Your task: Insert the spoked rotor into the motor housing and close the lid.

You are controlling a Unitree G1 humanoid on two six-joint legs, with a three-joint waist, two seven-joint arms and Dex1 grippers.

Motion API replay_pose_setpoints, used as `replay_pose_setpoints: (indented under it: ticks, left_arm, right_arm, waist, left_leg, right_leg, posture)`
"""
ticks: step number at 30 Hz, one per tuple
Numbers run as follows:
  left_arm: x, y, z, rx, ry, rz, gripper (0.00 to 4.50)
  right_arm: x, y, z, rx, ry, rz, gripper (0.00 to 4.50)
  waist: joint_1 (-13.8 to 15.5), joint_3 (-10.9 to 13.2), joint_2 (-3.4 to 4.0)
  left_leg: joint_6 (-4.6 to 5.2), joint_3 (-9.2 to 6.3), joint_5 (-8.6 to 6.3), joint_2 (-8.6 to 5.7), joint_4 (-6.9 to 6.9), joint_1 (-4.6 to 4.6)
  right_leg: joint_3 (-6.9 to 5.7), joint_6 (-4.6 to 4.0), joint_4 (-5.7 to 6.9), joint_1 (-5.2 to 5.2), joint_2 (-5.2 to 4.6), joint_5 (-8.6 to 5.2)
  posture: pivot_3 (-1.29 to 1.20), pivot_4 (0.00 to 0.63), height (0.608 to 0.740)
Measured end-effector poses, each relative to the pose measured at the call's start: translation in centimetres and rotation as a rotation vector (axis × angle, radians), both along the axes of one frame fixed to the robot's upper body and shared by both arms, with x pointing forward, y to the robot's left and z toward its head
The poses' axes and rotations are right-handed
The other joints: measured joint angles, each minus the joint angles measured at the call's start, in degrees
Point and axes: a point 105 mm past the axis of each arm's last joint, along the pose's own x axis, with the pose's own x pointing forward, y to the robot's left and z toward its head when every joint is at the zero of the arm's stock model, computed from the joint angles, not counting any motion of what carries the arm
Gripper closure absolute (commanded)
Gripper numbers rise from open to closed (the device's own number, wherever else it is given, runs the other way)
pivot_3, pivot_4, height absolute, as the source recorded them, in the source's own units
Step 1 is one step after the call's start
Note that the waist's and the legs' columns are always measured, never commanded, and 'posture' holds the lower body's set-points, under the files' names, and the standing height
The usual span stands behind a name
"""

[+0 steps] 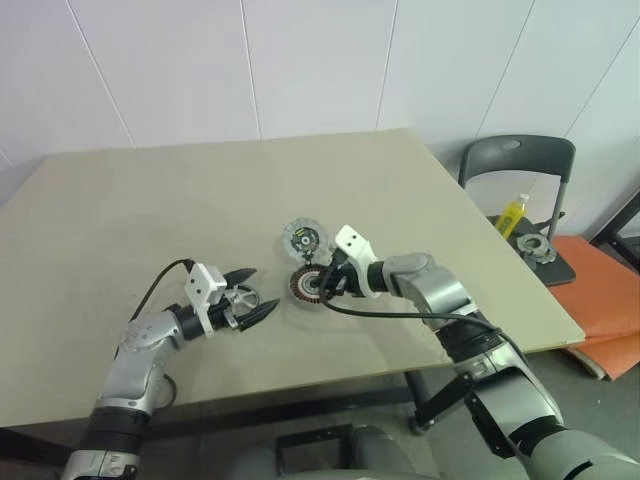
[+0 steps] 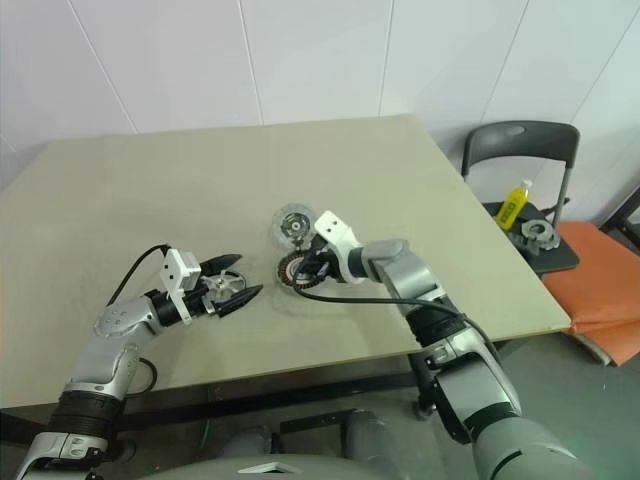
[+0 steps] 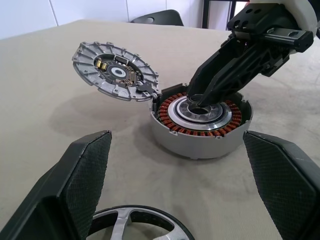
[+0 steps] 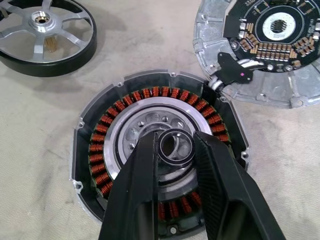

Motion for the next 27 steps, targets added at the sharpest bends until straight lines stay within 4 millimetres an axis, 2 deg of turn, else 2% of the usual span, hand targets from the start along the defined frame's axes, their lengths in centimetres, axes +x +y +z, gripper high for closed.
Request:
replay_pose_setpoints:
  ticks: [9, 18, 27]
  left_arm:
    - [0.0, 0.0, -0.1, 0.004, 0.001, 0.002, 0.0]
    - [0.0, 0.0, -0.1, 0.005, 0.001, 0.002, 0.0]
    - [0.0, 0.0, -0.1, 0.005, 0.001, 0.002, 0.0]
  right_arm:
    - [-0.7, 1.0, -0.1, 0.004, -0.011, 0.041, 3.81]
    - [0.0, -0.2, 0.0, -0.056, -0.077, 0.038, 3.81]
    - [-0.1, 0.0, 0.0, -0.049, -0.066, 0.042, 3.81]
  waist:
    - [0.1, 0.0, 0.0]
    - [0.1, 0.0, 0.0]
    - [0.0, 0.0, -0.01]
  left_leg:
    - [0.0, 0.0, 0.0, 0.0, 0.01, -0.01]
    - [0.0, 0.0, 0.0, 0.0, 0.01, 0.0]
    - [0.0, 0.0, 0.0, 0.0, 0.01, 0.0]
  right_leg:
    - [0.0, 0.0, 0.0, 0.0, -0.01, 0.0]
    - [0.0, 0.0, -0.01, 0.0, -0.01, 0.0]
    - [0.0, 0.0, 0.0, 0.0, -0.01, 0.0]
  posture:
    - [0.0, 0.0, 0.74]
    - [0.0, 0.0, 0.74]
    - [0.0, 0.0, 0.74]
